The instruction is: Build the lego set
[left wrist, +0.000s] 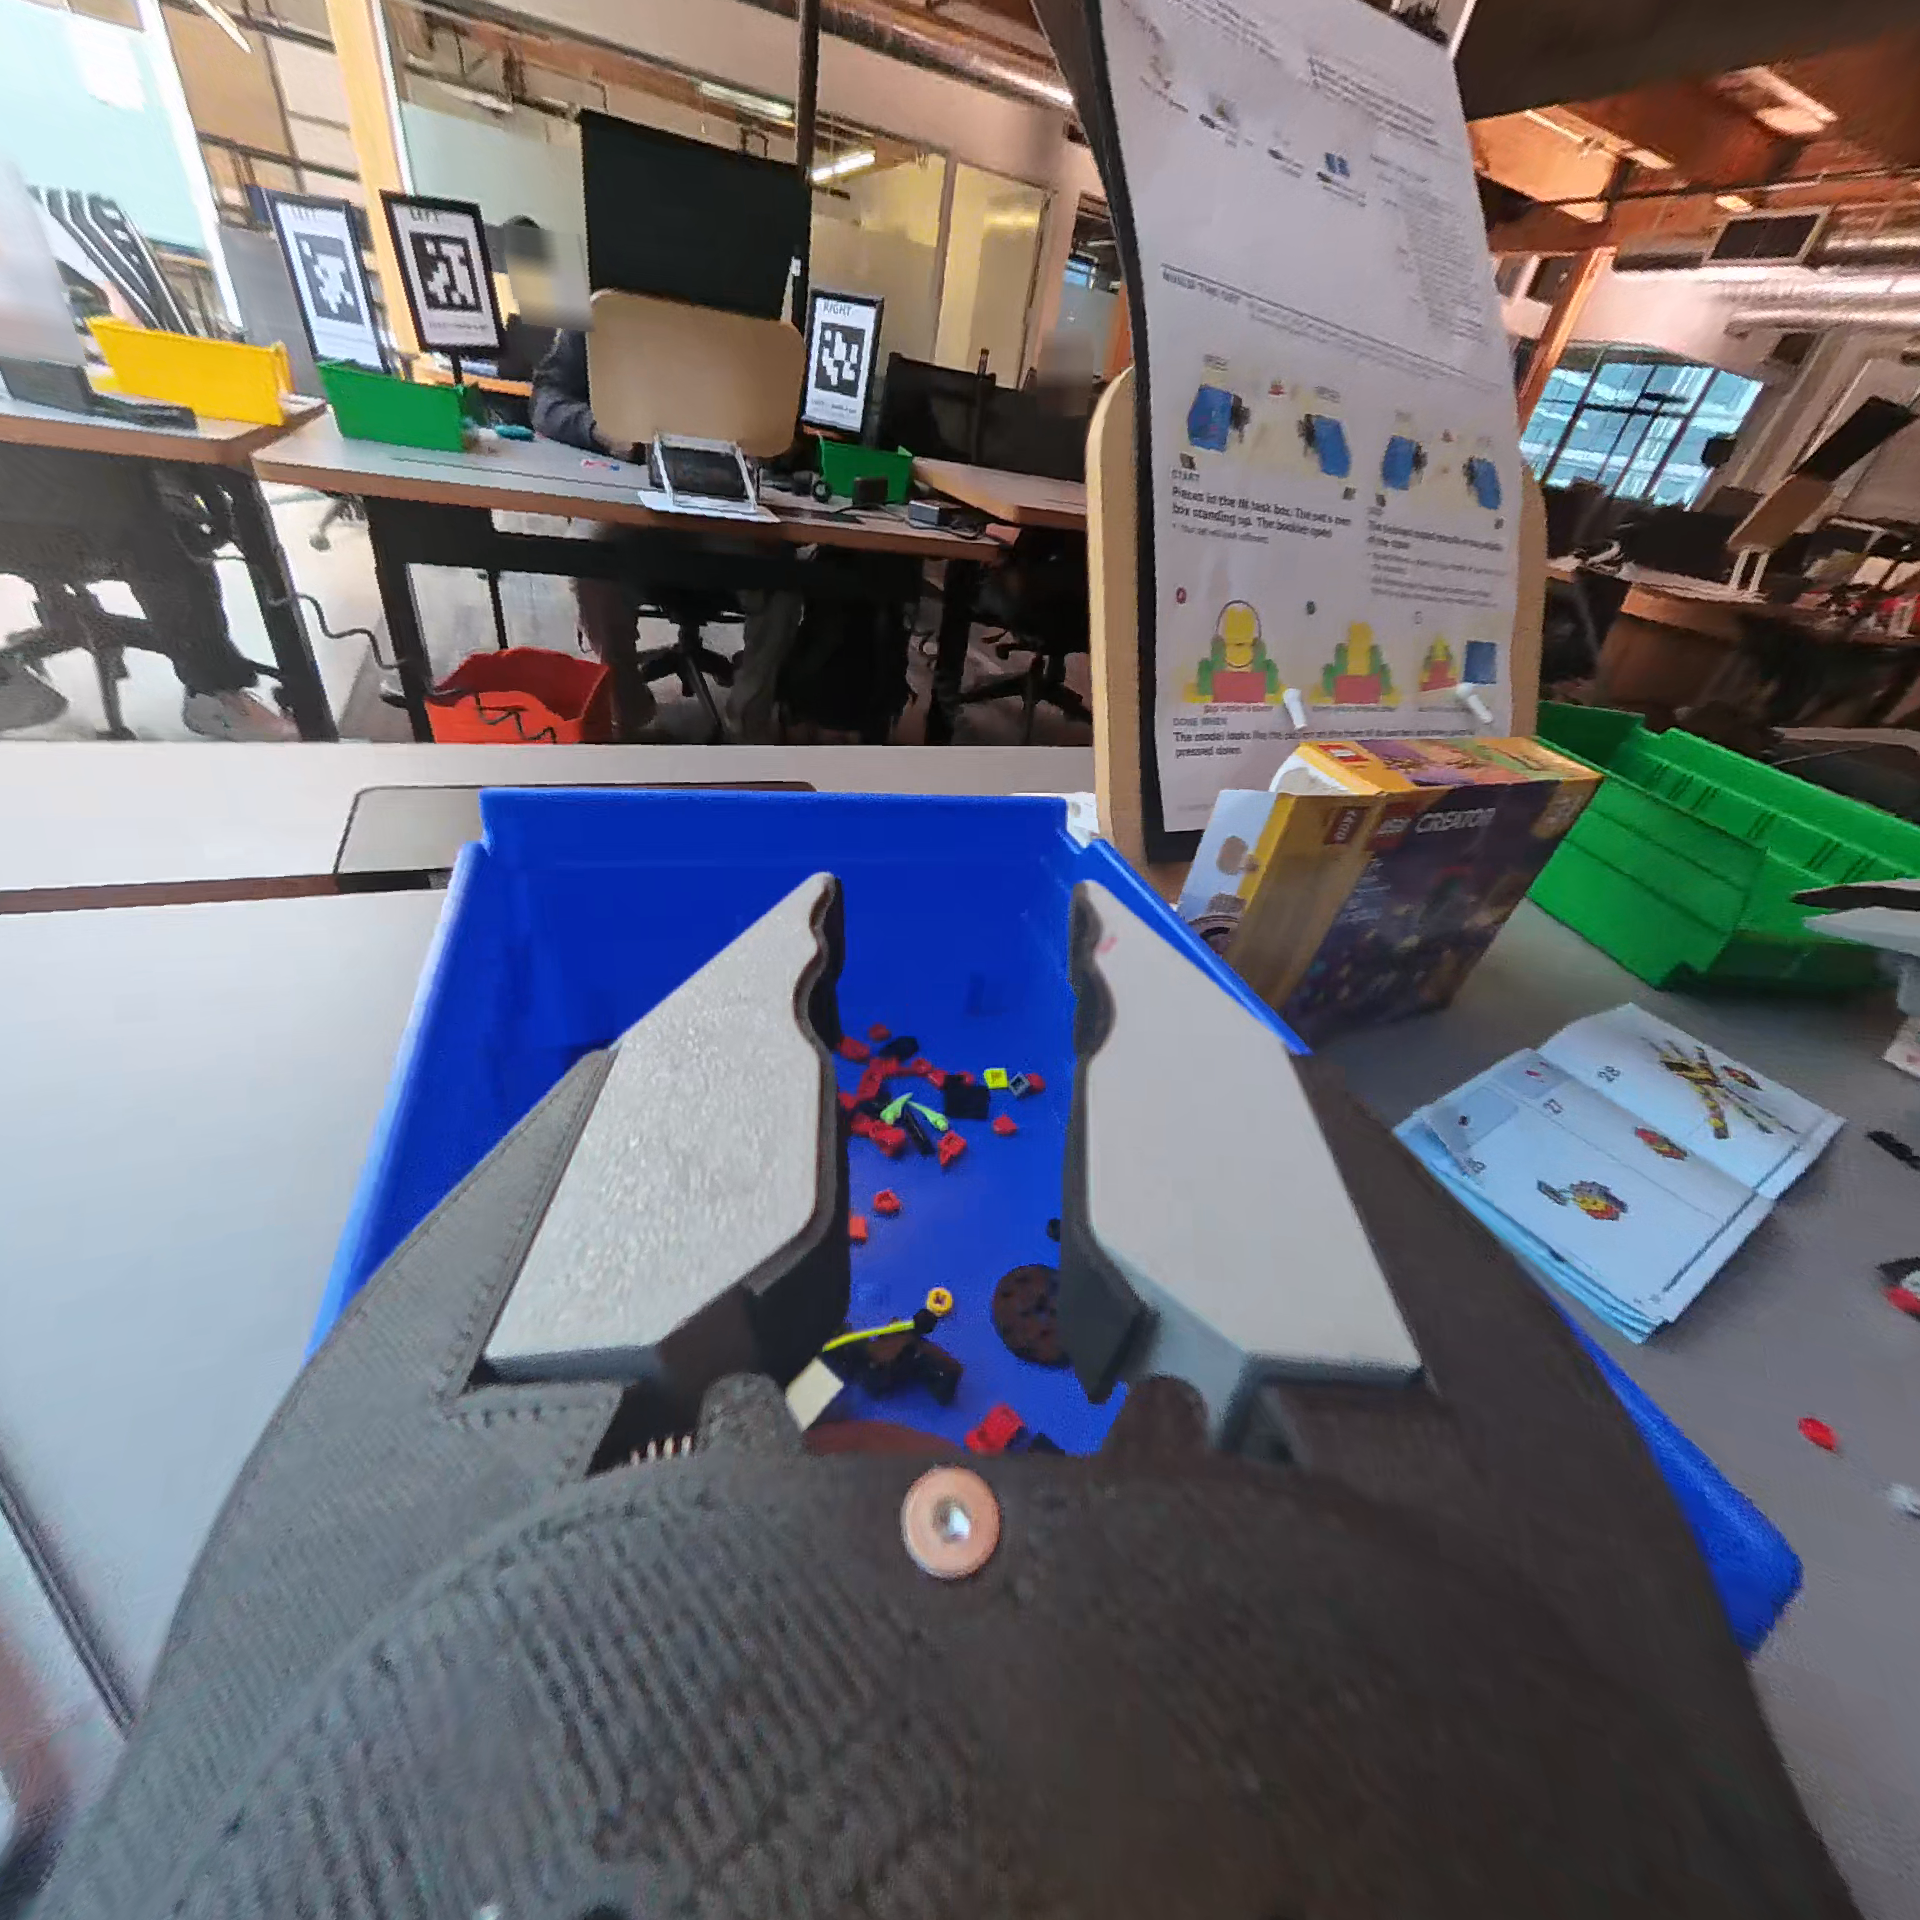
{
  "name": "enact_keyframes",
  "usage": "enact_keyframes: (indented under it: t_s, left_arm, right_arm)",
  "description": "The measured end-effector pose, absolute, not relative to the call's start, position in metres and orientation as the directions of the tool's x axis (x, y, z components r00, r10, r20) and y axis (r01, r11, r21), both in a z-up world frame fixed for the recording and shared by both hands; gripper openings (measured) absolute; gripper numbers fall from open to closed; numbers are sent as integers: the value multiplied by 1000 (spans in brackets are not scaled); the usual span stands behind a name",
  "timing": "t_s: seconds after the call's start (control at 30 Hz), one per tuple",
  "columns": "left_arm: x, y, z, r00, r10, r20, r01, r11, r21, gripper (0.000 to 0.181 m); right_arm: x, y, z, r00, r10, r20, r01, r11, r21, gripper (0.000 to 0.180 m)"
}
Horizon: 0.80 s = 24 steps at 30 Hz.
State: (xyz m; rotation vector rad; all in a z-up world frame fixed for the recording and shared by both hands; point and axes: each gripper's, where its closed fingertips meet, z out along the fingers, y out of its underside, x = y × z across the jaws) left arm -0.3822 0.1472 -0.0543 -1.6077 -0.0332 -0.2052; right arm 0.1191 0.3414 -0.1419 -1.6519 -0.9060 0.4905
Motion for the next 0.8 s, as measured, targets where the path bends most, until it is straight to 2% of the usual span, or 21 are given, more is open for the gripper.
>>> enact_keyframes:
  t_s: [0.07,0.27,0.4,0.53,0.8]
  left_arm:
    - [-378,147,-53,992,-90,86,83,-39,-996,45]
    - [-364,127,-26,991,-133,25,32,46,-998,40]
    - [-384,108,-7,997,-41,-58,-54,97,-994,39]
    - [-403,92,4,1000,-1,-24,-23,153,-988,35]
    - [-409,88,0,999,-29,38,42,134,-990,36]
  right_arm:
    - [119,341,-143,613,774,156,325,-68,-943,23]
    - [116,344,-150,607,776,170,350,-69,-934,27]
    - [116,347,-151,611,775,162,346,-77,-935,29]
    - [118,349,-150,622,769,149,327,-82,-942,29]
    - [119,352,-149,633,761,138,314,-90,-945,30]
